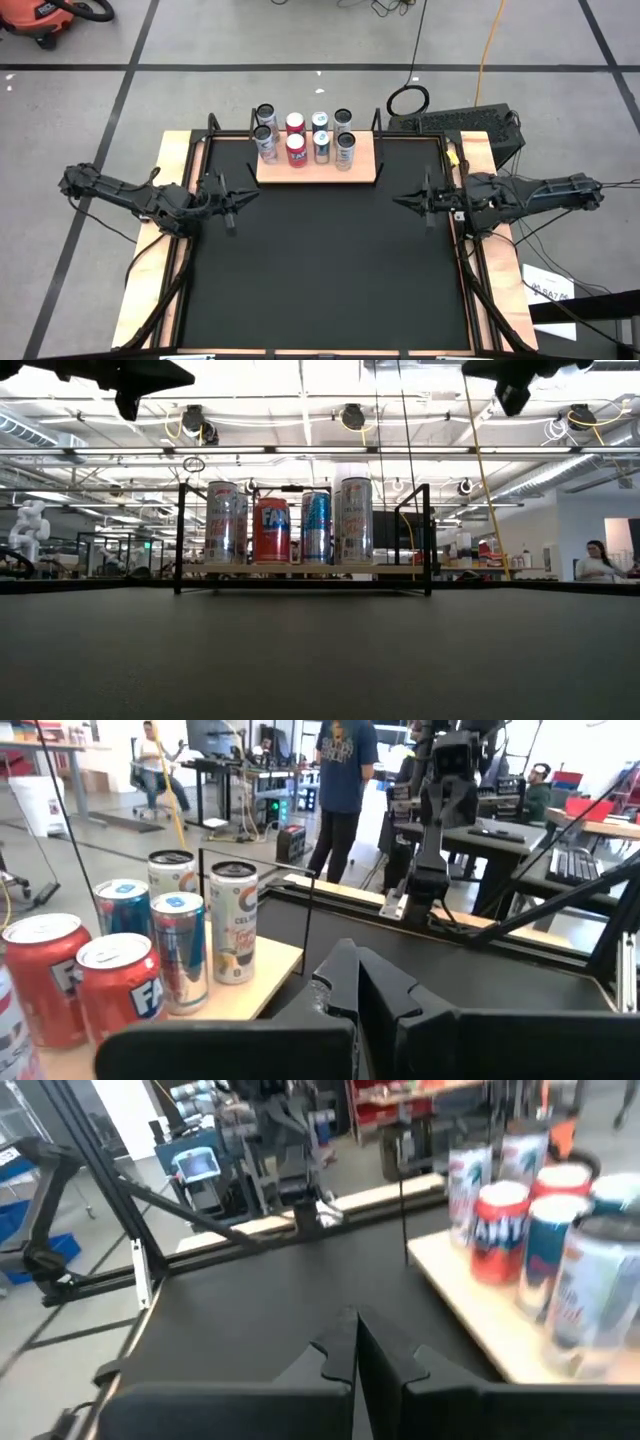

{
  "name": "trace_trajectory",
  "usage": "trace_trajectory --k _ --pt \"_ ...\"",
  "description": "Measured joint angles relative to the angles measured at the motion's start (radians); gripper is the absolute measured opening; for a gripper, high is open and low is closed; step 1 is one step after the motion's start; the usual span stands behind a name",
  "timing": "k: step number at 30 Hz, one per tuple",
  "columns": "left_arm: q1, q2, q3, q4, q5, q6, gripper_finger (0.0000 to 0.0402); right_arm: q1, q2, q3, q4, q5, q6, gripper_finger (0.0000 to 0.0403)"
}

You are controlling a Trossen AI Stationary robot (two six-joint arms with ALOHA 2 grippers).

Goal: Place canned beverage on shelf
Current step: Return to Home Position

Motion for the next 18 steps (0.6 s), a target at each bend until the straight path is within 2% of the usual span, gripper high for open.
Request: trace_trajectory --k 8,12,18 --pt "-0.016 -0.18 -0.117 0.001 0.041 0.025 0.0 0.0 -0.108 -0.022 0.019 0.002 -0.127 0.0" --pt "-0.026 -0.253 -0.171 0.001 0.041 0.023 0.0 -0.001 -0.167 -0.108 0.037 0.03 -0.096 0.0" --pt "-0.028 -0.326 -0.227 -0.004 0.041 0.053 0.0 -0.001 -0.236 -0.251 0.182 0.023 -0.071 0.0"
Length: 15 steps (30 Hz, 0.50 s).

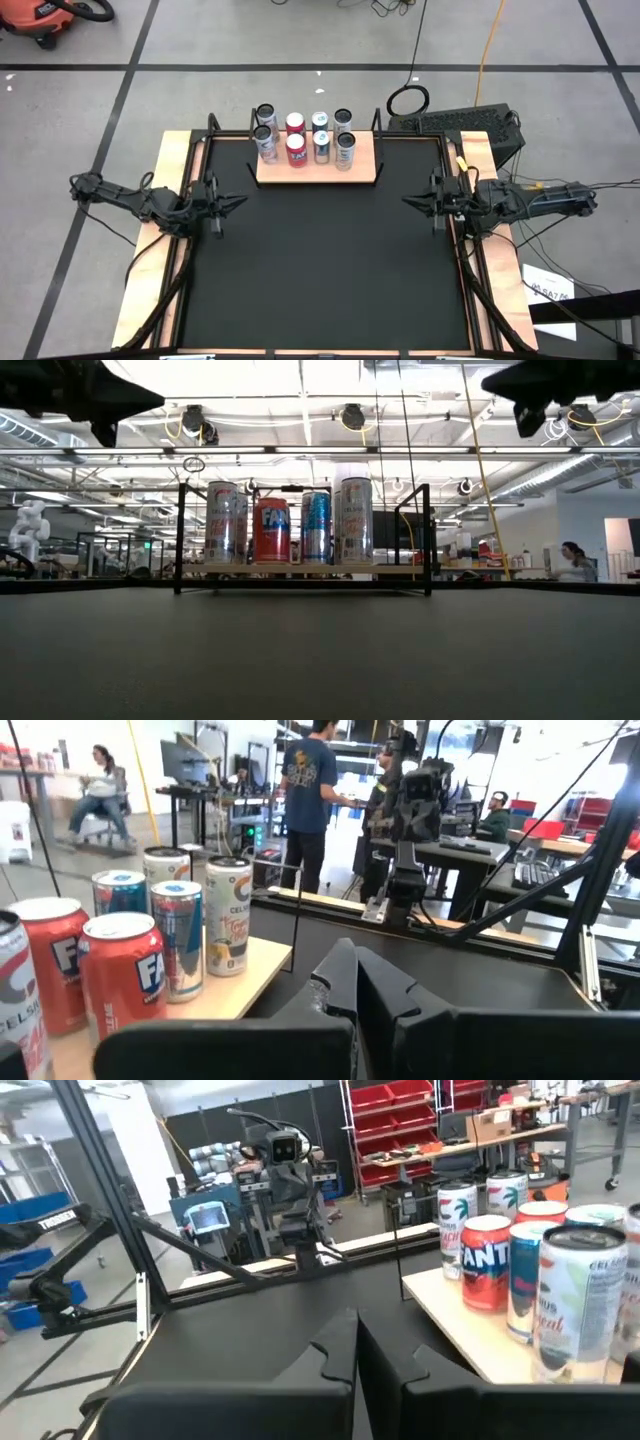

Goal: Place canned beverage on shelf
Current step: Return to Home Position

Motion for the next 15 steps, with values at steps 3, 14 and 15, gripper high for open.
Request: trace_trajectory --k 3,14,15 --pt "0.0 -0.039 -0.022 0.003 0.0 0.023 0.0 0.0 -0.036 -0.064 0.057 -0.024 0.001 0.0" --pt "0.0 -0.216 -0.11 -0.04 0.0 0.015 0.0 0.0 -0.18 -0.232 0.15 -0.081 -0.022 0.0" --pt "0.0 -0.228 -0.12 -0.04 0.0 0.014 0.0 0.0 -0.184 -0.245 0.16 -0.081 -0.021 0.0"
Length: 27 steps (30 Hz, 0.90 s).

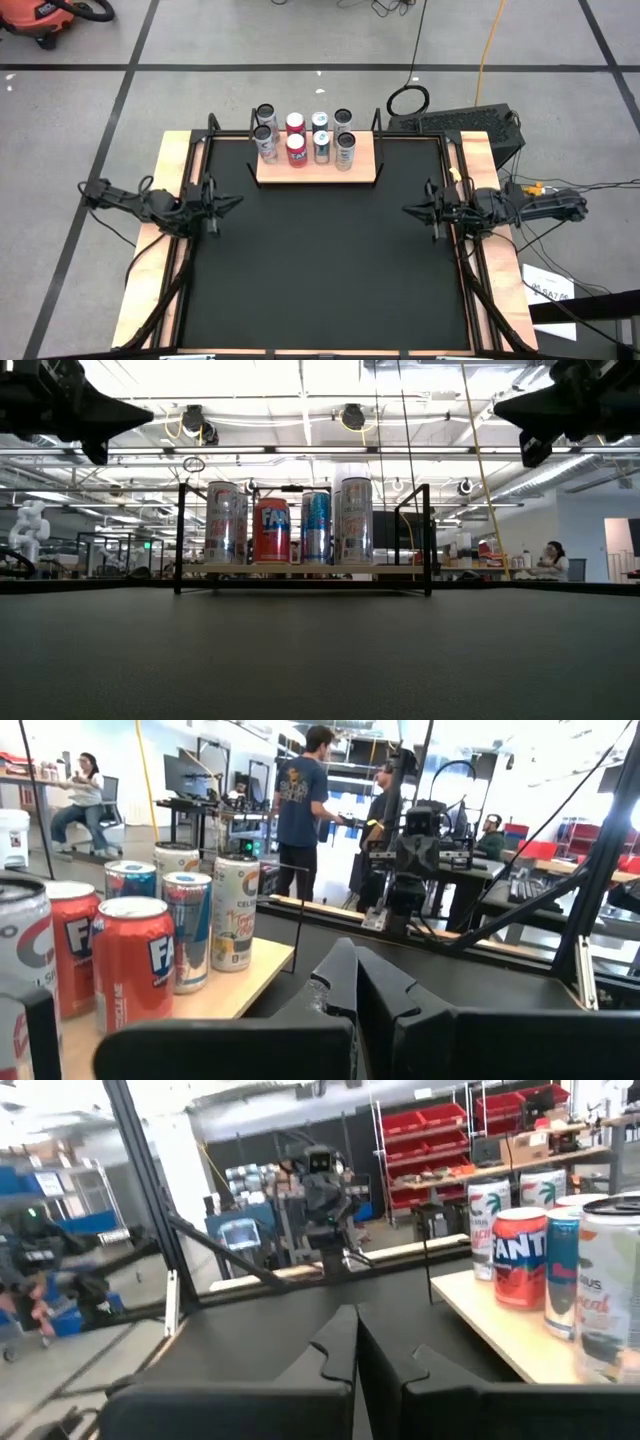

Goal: Place canned beverage on shelf
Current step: Return to Home Position

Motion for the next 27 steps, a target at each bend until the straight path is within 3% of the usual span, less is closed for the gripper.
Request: trace_trajectory --k 15,27 --pt "0.0 -0.044 -0.033 -0.003 0.0 0.008 0.0 0.0 -0.021 -0.11 0.074 0.0 0.042 0.0" --pt "0.0 -0.044 -0.033 0.008 0.0 0.027 0.0 0.0 -0.175 -0.109 -0.026 0.002 0.014 0.0"
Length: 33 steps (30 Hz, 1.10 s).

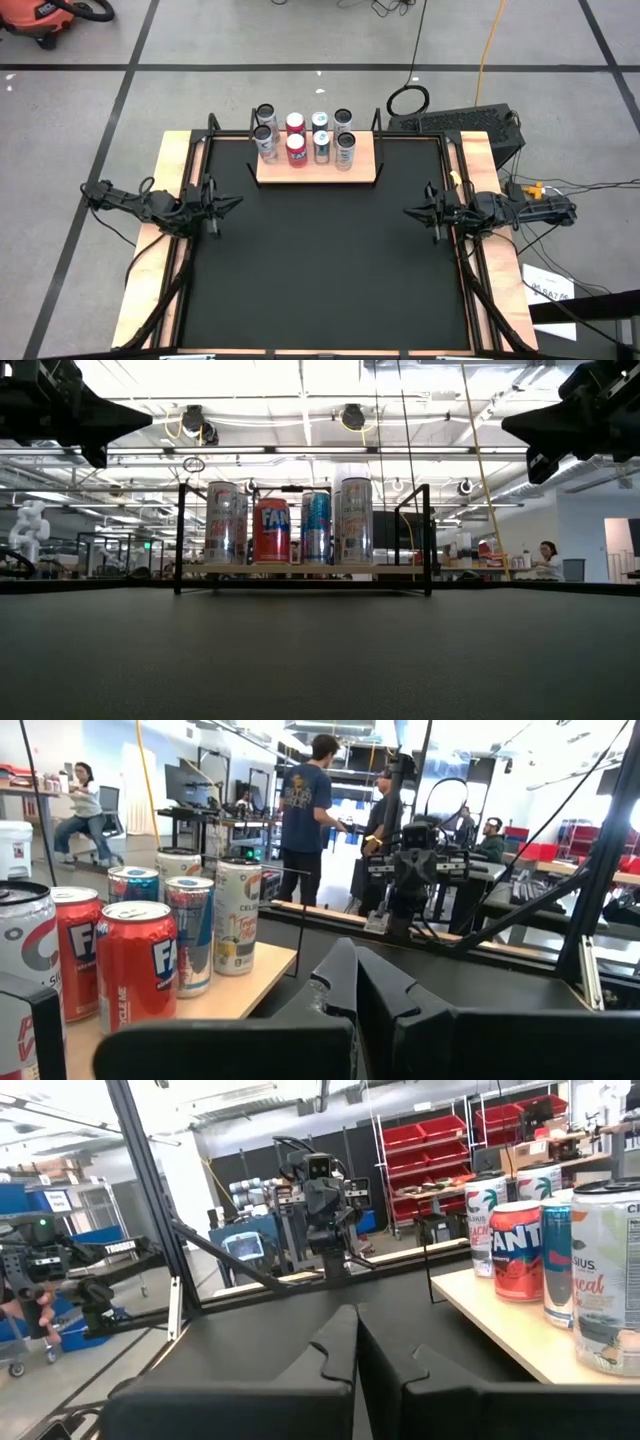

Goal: Place canned beverage on shelf
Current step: Return to Home Position

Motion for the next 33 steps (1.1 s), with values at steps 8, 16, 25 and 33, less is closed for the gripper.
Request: trace_trajectory --k 8,16,25,33 --pt "0.0 0.0 0.0 -0.07 0.002 -0.02 0.0 0.0 0.004 -0.022 -0.021 0.041 -0.057 0.0" --pt "0.0 0.0 -0.056 -0.033 0.022 -0.072 0.0 0.0 0.002 -0.047 0.059 0.08 -0.076 0.0" --pt "0.0 0.005 -0.068 -0.001 0.055 -0.047 0.0 0.0 0.003 -0.048 0.045 0.08 -0.019 0.0" --pt "0.0 0.005 -0.068 -0.002 0.055 -0.052 0.0 0.0 0.003 -0.05 0.036 0.078 0.171 0.0"
